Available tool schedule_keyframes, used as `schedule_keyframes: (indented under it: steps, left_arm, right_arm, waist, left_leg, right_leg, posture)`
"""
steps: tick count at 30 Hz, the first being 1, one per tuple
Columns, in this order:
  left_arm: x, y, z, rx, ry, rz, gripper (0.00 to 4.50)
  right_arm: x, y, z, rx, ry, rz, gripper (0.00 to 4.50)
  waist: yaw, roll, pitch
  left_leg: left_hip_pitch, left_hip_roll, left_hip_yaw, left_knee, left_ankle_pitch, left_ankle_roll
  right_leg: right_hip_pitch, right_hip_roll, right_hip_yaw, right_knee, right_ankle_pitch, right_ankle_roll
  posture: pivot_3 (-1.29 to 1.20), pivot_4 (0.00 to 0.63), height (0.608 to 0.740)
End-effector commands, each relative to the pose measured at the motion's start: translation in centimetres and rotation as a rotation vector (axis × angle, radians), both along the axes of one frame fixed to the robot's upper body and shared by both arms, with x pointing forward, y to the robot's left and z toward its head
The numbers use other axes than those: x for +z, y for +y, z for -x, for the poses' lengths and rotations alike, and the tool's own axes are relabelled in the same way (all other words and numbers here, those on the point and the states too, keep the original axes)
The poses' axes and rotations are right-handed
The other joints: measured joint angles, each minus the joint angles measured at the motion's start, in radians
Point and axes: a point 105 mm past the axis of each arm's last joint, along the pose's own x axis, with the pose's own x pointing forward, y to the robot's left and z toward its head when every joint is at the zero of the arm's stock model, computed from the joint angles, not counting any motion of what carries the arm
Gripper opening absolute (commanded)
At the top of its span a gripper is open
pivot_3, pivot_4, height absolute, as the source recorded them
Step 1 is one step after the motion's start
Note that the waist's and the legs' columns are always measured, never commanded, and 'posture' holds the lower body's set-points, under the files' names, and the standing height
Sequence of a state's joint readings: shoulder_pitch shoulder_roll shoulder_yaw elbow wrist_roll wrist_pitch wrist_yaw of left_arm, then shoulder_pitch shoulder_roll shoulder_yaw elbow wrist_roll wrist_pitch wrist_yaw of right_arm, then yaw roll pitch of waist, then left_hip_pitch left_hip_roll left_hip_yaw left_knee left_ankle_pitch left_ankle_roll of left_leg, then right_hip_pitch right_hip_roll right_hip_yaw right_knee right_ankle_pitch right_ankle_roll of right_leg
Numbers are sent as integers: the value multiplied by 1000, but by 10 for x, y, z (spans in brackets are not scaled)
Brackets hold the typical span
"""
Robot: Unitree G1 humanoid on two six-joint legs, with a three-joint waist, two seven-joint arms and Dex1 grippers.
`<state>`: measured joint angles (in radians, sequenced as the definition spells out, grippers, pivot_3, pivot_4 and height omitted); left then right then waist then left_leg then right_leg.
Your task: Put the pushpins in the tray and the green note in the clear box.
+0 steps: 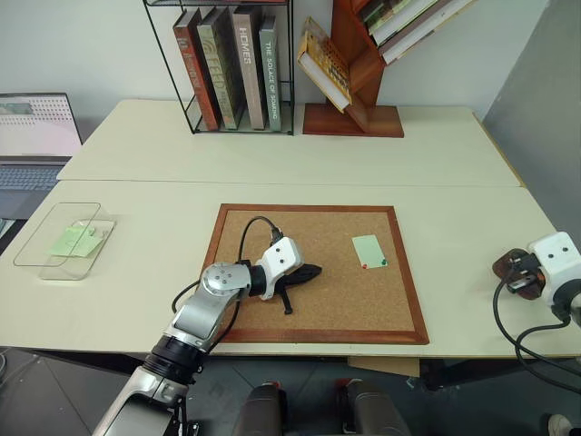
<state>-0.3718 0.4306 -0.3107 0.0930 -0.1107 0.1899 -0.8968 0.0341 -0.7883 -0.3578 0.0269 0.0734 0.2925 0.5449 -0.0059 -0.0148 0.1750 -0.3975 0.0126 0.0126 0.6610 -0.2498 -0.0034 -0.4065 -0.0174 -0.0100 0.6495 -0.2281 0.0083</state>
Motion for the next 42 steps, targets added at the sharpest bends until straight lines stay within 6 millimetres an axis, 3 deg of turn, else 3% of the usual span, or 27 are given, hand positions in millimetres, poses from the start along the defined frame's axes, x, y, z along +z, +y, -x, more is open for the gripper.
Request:
schedule_keyframes:
  steps: [1,3,6,10,15,21,22,25,29,34,42]
  left_arm:
    - [-25,9,8,-2,76,-79,0]
    - [-25,9,7,-2,74,-80,0]
    - [-25,10,6,-4,70,-84,0]
    - [-24,10,4,-1,66,-84,0]
    - [-21,8,2,5,61,-70,0]
    - [-21,9,2,9,58,-71,0]
    - [-21,9,1,10,57,-71,0]
    - [-21,9,0,10,56,-72,0]
    - [-20,9,-2,8,53,-74,0]
    - [-19,7,-5,4,48,-75,0]
    - [-18,6,-6,2,46,-75,0]
  right_arm:
    - [12,-15,7,-46,-6,51,6]
    - [8,-18,10,-60,17,47,6]
    - [3,-22,12,-82,37,38,523]
    - [-3,-23,12,-98,53,8,1545]
    - [-4,-24,11,-115,47,-22,2510]
    - [31,-27,8,-124,-78,-58,3579]
    - [37,-24,8,-101,-88,-77,3579]
    - [49,-5,8,2,-100,-178,3579]
    - [48,64,9,279,-119,-306,3579]
    - [38,118,3,405,-131,-426,3579]
    - [10,159,-14,464,-125,-467,3579]
  waist:
    - [0,1,-1]
    - [0,2,-1]
    - [0,2,-1]
    - [0,2,-2]
    - [0,3,-2]
    - [0,3,-3]
    - [0,4,-3]
    - [0,4,-3]
    - [1,4,-3]
    - [3,4,-4]
    - [4,4,-4]
  left_leg:
    - [0,0,0,0,0,0]
    - [0,0,0,0,0,0]
    - [0,0,0,0,0,0]
    - [0,0,0,0,0,0]
    - [0,0,0,0,0,0]
    - [0,0,0,0,0,0]
    - [0,0,0,0,0,0]
    - [0,0,-1,0,0,0]
    - [0,1,-2,0,0,0]
    - [0,1,-4,1,0,0]
    - [0,0,-3,1,0,1]
  right_leg:
    - [0,0,0,0,0,0]
    - [0,0,0,0,0,0]
    - [0,1,0,0,0,0]
    - [0,4,0,0,0,0]
    - [0,4,0,0,0,0]
    - [0,4,0,0,0,0]
    - [0,4,0,0,0,0]
    - [0,4,0,0,0,0]
    - [1,6,0,0,0,0]
    - [1,7,0,0,0,0]
    - [1,7,0,-2,-2,-4]
  posture:
    - [0,150,740]
    - [0,150,740]
    - [0,150,740]
    - [0,150,740]
    - [0,150,740]
    - [0,150,740]
    - [0,150,740]
    - [0,150,740]
    - [0,150,740]
    - [0,150,740]
    - [0,150,740]
